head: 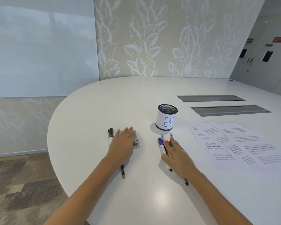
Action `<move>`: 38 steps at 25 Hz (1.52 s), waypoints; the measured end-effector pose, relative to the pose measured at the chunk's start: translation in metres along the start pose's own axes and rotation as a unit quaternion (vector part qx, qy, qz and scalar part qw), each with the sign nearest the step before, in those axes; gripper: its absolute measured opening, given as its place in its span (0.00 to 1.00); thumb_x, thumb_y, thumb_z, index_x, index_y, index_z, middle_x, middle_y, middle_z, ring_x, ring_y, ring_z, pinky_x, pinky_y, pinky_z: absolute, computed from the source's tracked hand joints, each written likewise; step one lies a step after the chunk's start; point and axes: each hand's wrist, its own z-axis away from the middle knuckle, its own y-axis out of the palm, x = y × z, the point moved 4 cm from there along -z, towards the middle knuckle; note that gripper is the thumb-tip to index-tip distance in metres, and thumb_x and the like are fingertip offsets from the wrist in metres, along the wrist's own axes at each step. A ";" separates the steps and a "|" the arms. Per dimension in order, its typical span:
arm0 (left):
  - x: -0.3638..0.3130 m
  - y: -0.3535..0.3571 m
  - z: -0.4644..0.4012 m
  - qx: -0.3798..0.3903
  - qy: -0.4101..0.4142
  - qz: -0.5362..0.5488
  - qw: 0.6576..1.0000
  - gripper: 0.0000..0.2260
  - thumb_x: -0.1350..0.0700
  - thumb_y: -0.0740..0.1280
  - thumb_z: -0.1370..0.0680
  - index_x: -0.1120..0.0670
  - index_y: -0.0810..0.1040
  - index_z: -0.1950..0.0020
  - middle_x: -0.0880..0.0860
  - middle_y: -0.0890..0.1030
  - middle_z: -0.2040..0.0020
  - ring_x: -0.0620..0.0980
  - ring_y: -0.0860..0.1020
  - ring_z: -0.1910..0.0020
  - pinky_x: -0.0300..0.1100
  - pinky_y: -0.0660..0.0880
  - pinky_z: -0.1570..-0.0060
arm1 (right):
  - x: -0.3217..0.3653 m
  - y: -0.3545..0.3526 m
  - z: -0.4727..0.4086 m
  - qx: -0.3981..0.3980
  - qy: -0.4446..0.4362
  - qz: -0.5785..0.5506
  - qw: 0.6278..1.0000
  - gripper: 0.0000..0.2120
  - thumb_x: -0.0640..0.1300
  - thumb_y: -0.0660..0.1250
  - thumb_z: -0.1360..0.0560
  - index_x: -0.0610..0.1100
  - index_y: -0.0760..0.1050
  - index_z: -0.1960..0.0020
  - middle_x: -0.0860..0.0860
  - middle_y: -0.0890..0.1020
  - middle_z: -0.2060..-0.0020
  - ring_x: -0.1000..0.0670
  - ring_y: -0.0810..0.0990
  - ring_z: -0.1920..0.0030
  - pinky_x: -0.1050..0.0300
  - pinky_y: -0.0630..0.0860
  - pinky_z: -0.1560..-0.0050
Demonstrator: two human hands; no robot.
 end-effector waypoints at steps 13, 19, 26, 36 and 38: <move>-0.049 0.020 -0.047 0.054 0.021 0.045 0.997 0.22 0.60 0.54 0.18 0.59 0.58 0.24 0.56 0.55 0.21 0.53 0.52 0.22 0.49 0.56 0.27 | -0.012 -0.011 0.034 0.004 0.011 -0.006 1.000 0.29 0.54 0.54 0.22 0.52 0.53 0.22 0.50 0.47 0.21 0.49 0.48 0.22 0.51 0.52 0.25; 0.010 0.007 -0.013 0.042 -0.133 0.000 0.990 0.23 0.51 0.51 0.18 0.56 0.58 0.24 0.57 0.53 0.21 0.58 0.49 0.22 0.56 0.50 0.26 | -0.004 -0.006 0.051 0.012 -0.010 -0.013 1.000 0.28 0.54 0.55 0.21 0.54 0.54 0.23 0.52 0.49 0.21 0.51 0.48 0.22 0.52 0.54 0.25; 0.029 0.008 0.020 0.077 -0.113 -0.005 0.991 0.24 0.51 0.48 0.17 0.59 0.54 0.23 0.58 0.50 0.21 0.59 0.49 0.22 0.56 0.55 0.28 | 0.023 0.006 0.068 0.053 -0.078 -0.008 0.996 0.28 0.55 0.54 0.22 0.57 0.53 0.23 0.58 0.46 0.22 0.54 0.47 0.22 0.55 0.54 0.26; 0.042 0.008 0.028 0.088 -0.131 0.083 0.984 0.23 0.52 0.49 0.17 0.59 0.55 0.23 0.57 0.52 0.20 0.55 0.47 0.21 0.54 0.45 0.24 | 0.097 0.034 0.031 0.071 -0.147 -0.005 0.987 0.27 0.50 0.52 0.20 0.46 0.52 0.22 0.48 0.47 0.21 0.48 0.46 0.22 0.52 0.51 0.26; 0.043 0.006 0.030 0.081 -0.155 0.091 0.980 0.23 0.52 0.49 0.17 0.59 0.55 0.23 0.58 0.52 0.20 0.56 0.47 0.21 0.54 0.45 0.24 | 0.112 0.041 0.017 0.062 -0.150 -0.008 0.987 0.28 0.49 0.53 0.19 0.44 0.51 0.22 0.48 0.47 0.21 0.48 0.45 0.22 0.51 0.49 0.24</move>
